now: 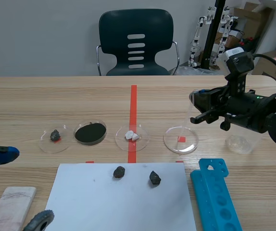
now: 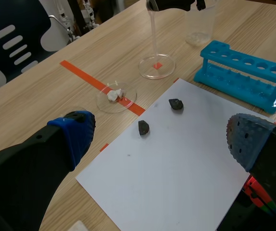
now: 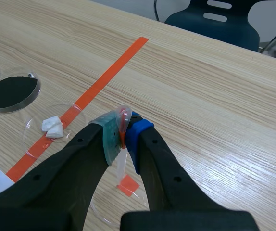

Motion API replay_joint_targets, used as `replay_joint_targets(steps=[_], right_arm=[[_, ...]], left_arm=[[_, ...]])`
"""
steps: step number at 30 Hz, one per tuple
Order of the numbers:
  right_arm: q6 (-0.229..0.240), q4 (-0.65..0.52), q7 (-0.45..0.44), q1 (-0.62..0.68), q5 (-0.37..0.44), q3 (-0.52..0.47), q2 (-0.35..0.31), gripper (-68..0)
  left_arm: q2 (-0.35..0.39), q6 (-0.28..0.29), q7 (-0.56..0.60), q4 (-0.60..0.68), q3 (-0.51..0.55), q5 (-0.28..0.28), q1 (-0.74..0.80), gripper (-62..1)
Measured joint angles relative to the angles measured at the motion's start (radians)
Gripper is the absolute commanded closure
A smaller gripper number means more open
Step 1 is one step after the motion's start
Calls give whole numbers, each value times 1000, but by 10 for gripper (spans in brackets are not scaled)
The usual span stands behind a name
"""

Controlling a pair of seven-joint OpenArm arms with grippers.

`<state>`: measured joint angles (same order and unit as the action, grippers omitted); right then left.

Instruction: Draw acid from the petri dish

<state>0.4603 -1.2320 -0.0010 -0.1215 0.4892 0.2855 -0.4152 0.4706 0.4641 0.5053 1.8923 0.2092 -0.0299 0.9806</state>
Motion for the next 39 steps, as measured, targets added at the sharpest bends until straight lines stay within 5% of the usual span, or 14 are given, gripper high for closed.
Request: replay_joint_targets(steps=[39], right_arm=[[0,0,-16,0,-63,0,0,-2]], left_arm=[[0,0,0,0,0,0,0,-572]])
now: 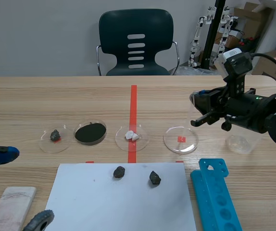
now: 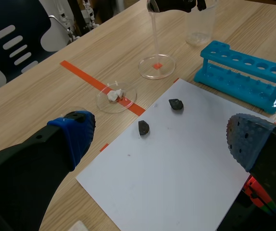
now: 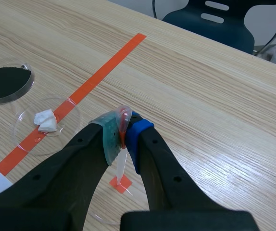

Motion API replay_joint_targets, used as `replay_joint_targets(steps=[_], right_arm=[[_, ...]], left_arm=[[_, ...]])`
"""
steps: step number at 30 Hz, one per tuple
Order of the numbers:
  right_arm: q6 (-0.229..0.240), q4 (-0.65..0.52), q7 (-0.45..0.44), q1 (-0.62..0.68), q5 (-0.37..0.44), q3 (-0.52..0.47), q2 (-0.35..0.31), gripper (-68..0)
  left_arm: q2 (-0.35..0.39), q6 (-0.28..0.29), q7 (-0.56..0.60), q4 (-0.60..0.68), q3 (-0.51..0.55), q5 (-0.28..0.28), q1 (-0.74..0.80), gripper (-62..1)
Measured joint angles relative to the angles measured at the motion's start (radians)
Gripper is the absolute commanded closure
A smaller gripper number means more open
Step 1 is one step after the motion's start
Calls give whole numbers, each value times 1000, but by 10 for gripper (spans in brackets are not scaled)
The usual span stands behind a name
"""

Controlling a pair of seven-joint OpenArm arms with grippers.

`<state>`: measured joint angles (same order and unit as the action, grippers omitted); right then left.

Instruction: Draw acid from the petri dish

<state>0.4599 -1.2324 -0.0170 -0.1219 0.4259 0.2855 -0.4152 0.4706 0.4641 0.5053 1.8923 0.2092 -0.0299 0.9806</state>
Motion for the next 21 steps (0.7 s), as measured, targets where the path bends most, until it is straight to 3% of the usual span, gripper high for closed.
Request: replay_joint_targets(steps=[21], right_arm=[[0,0,0,0,0,0,0,-22]], left_arm=[[0,0,0,0,0,0,0,-572]])
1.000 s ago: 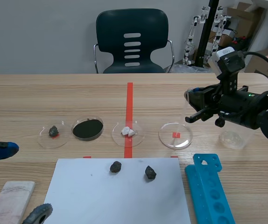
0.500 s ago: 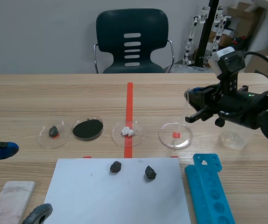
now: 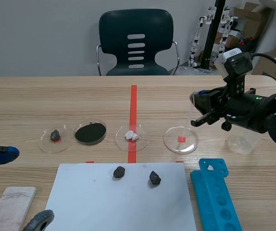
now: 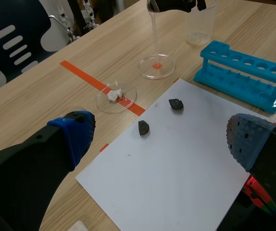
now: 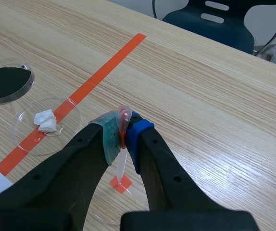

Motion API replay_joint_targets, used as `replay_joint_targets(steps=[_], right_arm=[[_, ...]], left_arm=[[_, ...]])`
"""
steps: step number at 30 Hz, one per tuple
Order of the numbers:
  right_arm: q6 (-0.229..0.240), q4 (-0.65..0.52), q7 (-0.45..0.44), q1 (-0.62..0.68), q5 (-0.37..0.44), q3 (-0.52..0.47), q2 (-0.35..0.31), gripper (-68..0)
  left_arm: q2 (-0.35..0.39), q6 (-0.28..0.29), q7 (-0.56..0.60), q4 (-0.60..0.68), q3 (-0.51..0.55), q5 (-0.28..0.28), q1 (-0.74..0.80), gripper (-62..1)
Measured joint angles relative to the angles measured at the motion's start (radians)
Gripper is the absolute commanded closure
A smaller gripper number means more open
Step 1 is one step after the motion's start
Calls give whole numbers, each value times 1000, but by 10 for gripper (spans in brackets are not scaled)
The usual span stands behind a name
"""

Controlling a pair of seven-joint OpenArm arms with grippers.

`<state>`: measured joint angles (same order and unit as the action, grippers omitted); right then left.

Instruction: Draw acid from the petri dish

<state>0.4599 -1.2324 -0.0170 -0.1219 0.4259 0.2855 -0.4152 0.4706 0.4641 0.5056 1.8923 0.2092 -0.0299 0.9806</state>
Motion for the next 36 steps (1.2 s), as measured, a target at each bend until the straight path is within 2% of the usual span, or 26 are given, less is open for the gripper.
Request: replay_joint_targets(steps=[36], right_arm=[[0,0,-17,4,0,0,0,-38]], left_arm=[[0,0,0,0,0,0,0,-572]])
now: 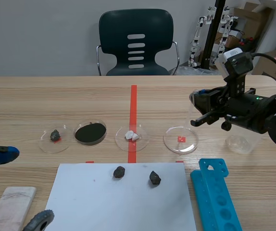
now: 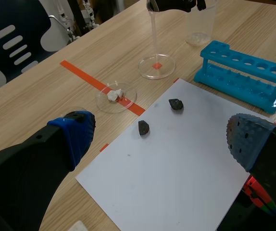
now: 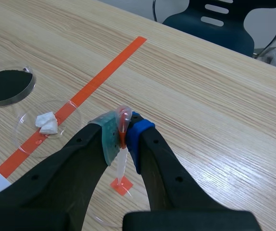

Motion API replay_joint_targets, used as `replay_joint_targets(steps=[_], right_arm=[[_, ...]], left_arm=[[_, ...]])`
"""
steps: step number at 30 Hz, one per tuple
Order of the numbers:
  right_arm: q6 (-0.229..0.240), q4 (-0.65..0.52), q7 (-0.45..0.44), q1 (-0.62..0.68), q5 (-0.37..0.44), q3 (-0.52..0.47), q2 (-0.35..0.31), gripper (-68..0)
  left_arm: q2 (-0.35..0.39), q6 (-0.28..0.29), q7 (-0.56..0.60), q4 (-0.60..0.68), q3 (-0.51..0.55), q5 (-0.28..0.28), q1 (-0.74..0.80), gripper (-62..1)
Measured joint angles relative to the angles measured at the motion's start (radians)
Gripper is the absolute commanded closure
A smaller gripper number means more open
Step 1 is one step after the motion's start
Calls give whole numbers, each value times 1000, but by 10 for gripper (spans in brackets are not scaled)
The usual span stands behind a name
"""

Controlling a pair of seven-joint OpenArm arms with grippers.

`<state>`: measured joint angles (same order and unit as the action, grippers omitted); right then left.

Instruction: Draw acid from the petri dish

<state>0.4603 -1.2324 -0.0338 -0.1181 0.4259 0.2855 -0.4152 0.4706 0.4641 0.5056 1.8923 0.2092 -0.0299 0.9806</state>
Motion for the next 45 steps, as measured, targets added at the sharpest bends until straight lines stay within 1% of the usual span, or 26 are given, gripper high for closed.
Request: replay_joint_targets(steps=[32,34,45], right_arm=[[8,0,-17,0,0,0,0,-43],[8,0,-17,0,0,0,0,-53],[26,0,-18,0,0,0,0,-53]], left_arm=[[0,0,0,0,0,0,0,-572],[0,0,0,0,0,0,0,-572],[0,0,0,0,0,0,0,-572]])
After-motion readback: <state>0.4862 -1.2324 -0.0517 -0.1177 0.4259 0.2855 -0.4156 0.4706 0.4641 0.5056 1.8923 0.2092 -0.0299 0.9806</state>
